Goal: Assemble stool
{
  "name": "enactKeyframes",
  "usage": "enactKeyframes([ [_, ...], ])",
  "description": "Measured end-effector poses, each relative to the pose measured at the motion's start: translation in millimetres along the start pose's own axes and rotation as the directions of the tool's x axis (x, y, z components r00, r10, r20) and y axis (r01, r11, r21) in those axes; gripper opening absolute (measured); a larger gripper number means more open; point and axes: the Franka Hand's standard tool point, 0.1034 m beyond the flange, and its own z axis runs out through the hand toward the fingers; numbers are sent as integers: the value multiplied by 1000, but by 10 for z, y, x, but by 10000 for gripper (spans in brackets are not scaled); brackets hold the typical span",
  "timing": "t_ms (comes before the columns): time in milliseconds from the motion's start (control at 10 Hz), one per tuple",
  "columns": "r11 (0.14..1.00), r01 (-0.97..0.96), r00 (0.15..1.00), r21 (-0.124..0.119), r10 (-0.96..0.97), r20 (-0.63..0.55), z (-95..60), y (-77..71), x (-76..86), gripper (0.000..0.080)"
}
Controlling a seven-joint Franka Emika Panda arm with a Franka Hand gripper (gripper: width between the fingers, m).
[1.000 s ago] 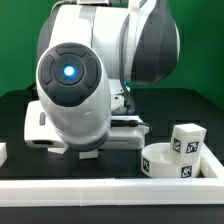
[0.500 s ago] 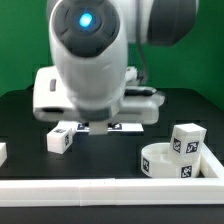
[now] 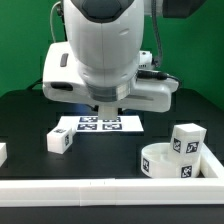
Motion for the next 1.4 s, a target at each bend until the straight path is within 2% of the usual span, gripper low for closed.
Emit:
enactKeyframes([
  [100,1000,3,997,6,-2,-77,-65,-27,61,327],
  [300,1000,13,979,20,-8,-203,-212,-82,-5,327],
  [400,999,19,956,27,-10,-293,-328,-119,36,327],
  [600,998,24,894,50,1,-448,-511,-216,-41,327],
  [700,998,27,859,62,9,-513,-508,-231,-74,327],
  [900,997,38,787,69,13,-617,-525,-253,-26,327],
  [1200,995,62,612,81,27,-790,-600,-348,23,327],
  [1300,993,72,533,92,40,-845,-631,-409,22,327],
  [1400,991,72,476,114,66,-877,-604,-459,13,327],
])
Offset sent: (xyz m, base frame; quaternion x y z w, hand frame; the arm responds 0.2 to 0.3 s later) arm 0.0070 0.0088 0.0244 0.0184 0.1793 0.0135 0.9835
